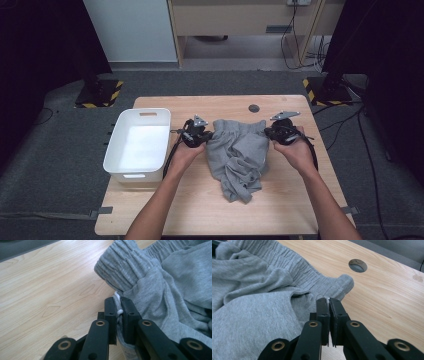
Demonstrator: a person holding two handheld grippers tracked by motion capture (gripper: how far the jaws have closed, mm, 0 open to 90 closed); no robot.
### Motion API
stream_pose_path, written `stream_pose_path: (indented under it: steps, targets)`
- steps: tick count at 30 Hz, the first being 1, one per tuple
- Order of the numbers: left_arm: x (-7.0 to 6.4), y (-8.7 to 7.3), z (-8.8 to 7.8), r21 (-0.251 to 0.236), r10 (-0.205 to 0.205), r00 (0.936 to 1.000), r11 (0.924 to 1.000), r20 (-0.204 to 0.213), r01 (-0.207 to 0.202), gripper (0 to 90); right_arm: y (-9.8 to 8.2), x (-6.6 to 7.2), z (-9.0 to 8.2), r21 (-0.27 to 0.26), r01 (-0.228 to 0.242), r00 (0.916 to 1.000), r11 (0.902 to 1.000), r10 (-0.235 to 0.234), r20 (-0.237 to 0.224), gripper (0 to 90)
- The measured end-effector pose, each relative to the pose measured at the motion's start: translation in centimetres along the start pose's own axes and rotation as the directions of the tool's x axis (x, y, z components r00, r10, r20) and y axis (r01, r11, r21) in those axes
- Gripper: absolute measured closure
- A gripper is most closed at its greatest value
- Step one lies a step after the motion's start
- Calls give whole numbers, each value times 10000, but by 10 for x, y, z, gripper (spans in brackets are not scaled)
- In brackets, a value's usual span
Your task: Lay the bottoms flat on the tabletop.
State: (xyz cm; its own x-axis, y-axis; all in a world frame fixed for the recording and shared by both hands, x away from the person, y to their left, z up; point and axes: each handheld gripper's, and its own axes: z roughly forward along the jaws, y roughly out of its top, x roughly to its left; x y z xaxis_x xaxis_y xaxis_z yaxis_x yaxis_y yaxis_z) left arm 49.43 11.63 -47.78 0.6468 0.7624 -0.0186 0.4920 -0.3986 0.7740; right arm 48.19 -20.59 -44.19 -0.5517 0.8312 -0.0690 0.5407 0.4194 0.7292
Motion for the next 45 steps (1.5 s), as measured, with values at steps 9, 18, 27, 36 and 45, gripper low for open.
stream_pose_path:
  steps: [9, 18, 27, 36, 45]
  targets:
    - [5, 7, -17, -59, 182, 9992, 9998, -344, -184, 843, -4, -8, -5, -23, -135, 9998, 9999, 135, 123, 875]
    - [6, 12, -32, -118, 476, 9966, 9988, -677, -485, 850, -8, -22, -15, -71, -274, 9986, 9996, 277, 445, 879]
    - [12, 22, -48, -377, 446, 9945, 9981, -950, -484, 851, -7, -38, -30, -215, -385, 9962, 9990, 401, 779, 880]
    - [16, 29, -61, -499, 519, 9921, 9971, -1146, -579, 852, -4, -46, -40, -428, -390, 9952, 9983, 427, 881, 881]
    - [22, 29, -62, -439, 390, 9905, 9980, -1316, -451, 853, -3, -50, -44, -491, -345, 9953, 9982, 388, 892, 882]
